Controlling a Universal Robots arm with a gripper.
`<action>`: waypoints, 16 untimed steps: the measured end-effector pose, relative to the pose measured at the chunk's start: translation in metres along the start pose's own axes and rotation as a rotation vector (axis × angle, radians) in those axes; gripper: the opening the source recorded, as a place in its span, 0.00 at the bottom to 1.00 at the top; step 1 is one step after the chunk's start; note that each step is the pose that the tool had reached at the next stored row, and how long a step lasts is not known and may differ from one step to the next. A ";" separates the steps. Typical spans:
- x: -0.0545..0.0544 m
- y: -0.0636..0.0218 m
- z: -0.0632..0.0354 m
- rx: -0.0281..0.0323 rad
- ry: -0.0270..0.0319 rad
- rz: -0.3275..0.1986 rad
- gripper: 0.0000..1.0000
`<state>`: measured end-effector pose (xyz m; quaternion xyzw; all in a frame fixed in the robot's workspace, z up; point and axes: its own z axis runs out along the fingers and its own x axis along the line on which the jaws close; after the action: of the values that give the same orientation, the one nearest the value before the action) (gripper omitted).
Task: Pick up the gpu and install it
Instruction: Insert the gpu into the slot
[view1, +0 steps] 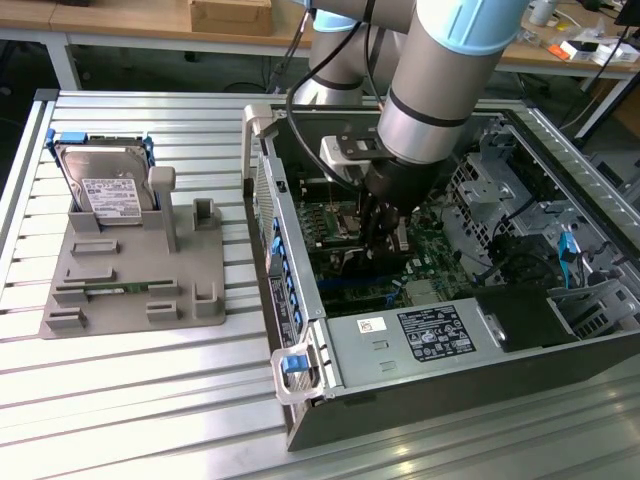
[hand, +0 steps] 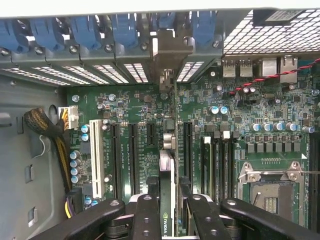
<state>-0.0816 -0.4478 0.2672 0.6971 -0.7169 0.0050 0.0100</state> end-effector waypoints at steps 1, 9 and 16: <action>0.000 0.0000 -0.0005 -0.0001 0.0001 0.000 0.26; 0.000 0.0000 -0.0008 0.0000 0.0005 -0.012 0.26; -0.002 0.0000 -0.0005 0.0001 0.0004 -0.013 0.26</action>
<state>-0.0815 -0.4458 0.2677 0.7019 -0.7122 0.0051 0.0102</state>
